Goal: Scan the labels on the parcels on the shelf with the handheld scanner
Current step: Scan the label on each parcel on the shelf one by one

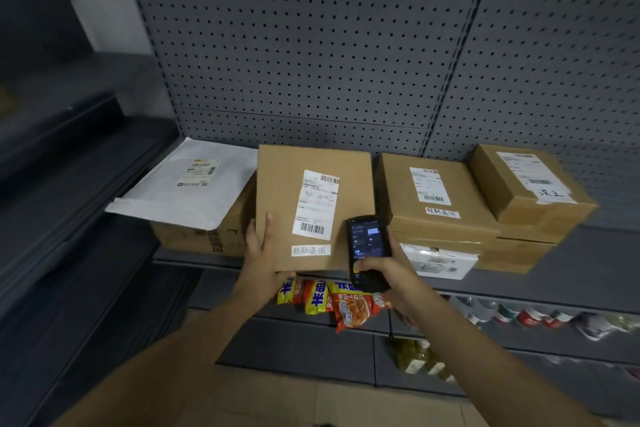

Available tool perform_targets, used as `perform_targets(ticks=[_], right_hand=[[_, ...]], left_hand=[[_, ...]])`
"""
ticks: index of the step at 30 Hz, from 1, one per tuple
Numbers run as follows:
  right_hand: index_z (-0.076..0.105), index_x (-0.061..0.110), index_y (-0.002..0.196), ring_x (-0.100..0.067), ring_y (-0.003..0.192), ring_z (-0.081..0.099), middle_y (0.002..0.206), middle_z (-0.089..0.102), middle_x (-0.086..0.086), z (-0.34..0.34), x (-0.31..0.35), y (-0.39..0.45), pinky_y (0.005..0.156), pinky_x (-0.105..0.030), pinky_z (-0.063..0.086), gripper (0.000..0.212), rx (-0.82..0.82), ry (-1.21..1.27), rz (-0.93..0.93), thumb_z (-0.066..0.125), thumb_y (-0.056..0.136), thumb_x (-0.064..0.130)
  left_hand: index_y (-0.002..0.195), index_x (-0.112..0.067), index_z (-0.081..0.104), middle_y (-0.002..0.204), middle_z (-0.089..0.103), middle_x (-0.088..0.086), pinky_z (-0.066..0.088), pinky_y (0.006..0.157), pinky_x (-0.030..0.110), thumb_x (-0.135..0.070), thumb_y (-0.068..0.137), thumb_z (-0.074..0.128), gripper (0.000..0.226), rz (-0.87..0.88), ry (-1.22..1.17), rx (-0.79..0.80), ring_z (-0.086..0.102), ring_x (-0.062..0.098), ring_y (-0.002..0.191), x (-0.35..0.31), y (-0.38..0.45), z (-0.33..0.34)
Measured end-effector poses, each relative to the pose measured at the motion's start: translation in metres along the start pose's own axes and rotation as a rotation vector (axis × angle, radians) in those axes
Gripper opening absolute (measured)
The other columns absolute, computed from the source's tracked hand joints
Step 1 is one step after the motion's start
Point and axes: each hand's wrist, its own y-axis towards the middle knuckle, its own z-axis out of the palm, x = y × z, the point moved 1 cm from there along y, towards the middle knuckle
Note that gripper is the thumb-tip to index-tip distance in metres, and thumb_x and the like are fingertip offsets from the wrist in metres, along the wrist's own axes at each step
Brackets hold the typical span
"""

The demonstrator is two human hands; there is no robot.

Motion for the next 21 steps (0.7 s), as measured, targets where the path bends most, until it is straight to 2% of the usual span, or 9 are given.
perform_targets(ticks=[3, 7, 11, 14, 19, 21], right_hand=[[0.045, 0.028, 0.136, -0.034, 0.111, 0.061, 0.127, 0.059, -0.02, 0.005, 0.01, -0.049, 0.082, -0.043, 0.056, 0.075, 0.11, 0.196, -0.065, 0.064, 0.075, -0.012], [0.048, 0.026, 0.133, -0.032, 0.097, 0.068, 0.123, 0.062, -0.021, 0.015, 0.024, -0.109, 0.078, -0.039, 0.056, 0.069, 0.258, 0.254, -0.113, 0.058, 0.078, -0.015], [0.049, 0.028, 0.13, -0.032, 0.089, 0.07, 0.108, 0.067, -0.018, 0.024, 0.036, -0.15, 0.077, -0.037, 0.058, 0.07, 0.335, 0.197, -0.153, 0.055, 0.078, -0.019], [0.051, 0.03, 0.129, -0.036, 0.092, 0.069, 0.112, 0.067, -0.021, 0.032, 0.041, -0.169, 0.078, -0.038, 0.058, 0.074, 0.362, 0.204, -0.196, 0.059, 0.074, -0.019], [0.048, 0.026, 0.134, -0.037, 0.094, 0.069, 0.12, 0.064, -0.025, 0.045, 0.047, -0.186, 0.08, -0.039, 0.057, 0.078, 0.371, 0.257, -0.221, 0.064, 0.068, -0.013], [0.048, 0.026, 0.135, -0.037, 0.094, 0.07, 0.122, 0.063, -0.026, 0.049, 0.048, -0.19, 0.081, -0.039, 0.057, 0.08, 0.371, 0.259, -0.222, 0.065, 0.067, -0.011]], left_hand=[[0.138, -0.041, -0.034, 0.154, -0.017, 0.007, 0.023, 0.117, 0.045, -0.011, 0.07, 0.081, 0.137, 0.059, -0.01, -0.128, 0.014, 0.026, 0.144, -0.033, -0.02, -0.012], [0.139, -0.041, -0.034, 0.155, -0.018, 0.01, 0.022, 0.118, 0.045, -0.014, 0.068, 0.083, 0.139, 0.056, -0.005, -0.227, 0.009, 0.027, 0.146, -0.072, -0.035, -0.028], [0.144, -0.03, -0.027, 0.154, -0.018, 0.014, 0.02, 0.119, 0.044, -0.018, 0.071, 0.082, 0.131, 0.061, 0.042, -0.287, 0.003, 0.029, 0.146, -0.094, -0.046, -0.042], [0.143, -0.031, -0.029, 0.154, -0.02, 0.015, 0.02, 0.118, 0.045, -0.017, 0.074, 0.079, 0.129, 0.086, 0.03, -0.291, 0.005, 0.032, 0.146, -0.103, -0.052, -0.051], [0.145, -0.028, -0.026, 0.154, -0.024, 0.017, 0.022, 0.117, 0.049, -0.002, 0.073, 0.076, 0.128, 0.14, 0.06, -0.294, 0.008, 0.035, 0.146, -0.11, -0.055, -0.06], [0.146, -0.027, -0.025, 0.153, -0.026, 0.016, 0.021, 0.118, 0.047, -0.005, 0.072, 0.077, 0.128, 0.132, 0.066, -0.282, 0.007, 0.034, 0.146, -0.111, -0.056, -0.063]])
